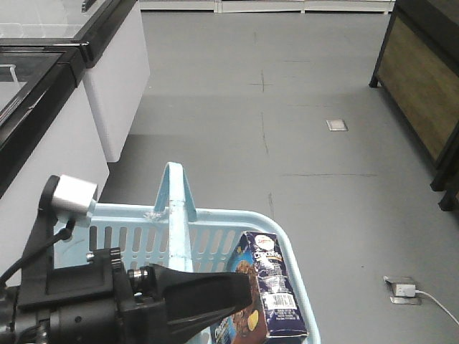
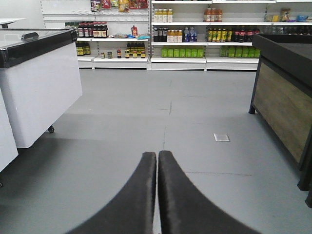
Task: Left arm holds basket, right arm returns cookies
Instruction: 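Drive forward toward the drink shelves holding the basket in the left gripper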
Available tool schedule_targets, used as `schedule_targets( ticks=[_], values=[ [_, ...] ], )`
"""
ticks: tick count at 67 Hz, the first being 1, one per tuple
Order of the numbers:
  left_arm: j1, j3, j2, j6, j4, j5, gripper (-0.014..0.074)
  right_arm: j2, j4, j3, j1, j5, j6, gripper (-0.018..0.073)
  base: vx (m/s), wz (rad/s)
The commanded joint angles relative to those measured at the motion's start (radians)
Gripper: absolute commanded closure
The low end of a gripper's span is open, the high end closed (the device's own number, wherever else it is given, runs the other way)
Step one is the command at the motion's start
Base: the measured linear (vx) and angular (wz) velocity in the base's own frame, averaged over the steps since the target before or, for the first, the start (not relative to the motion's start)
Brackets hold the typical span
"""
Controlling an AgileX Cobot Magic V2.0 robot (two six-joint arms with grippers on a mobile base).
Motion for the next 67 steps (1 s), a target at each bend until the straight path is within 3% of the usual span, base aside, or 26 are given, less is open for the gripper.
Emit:
schedule_targets(
  ticks=[1, 67],
  values=[
    [-0.004, -0.036, -0.019, 0.014, -0.061, 0.024, 0.0603, -0.008, 0.000, 0.003, -0.007, -0.071, -0.008, 0.0567, 0.09, 0.04],
    [-0.004, -0.036, -0.019, 0.014, -0.061, 0.029, 0.0603, -0.008, 0.000, 0.003, -0.007, -0.071, -0.008, 0.0567, 0.29, 0.00]
  ],
)
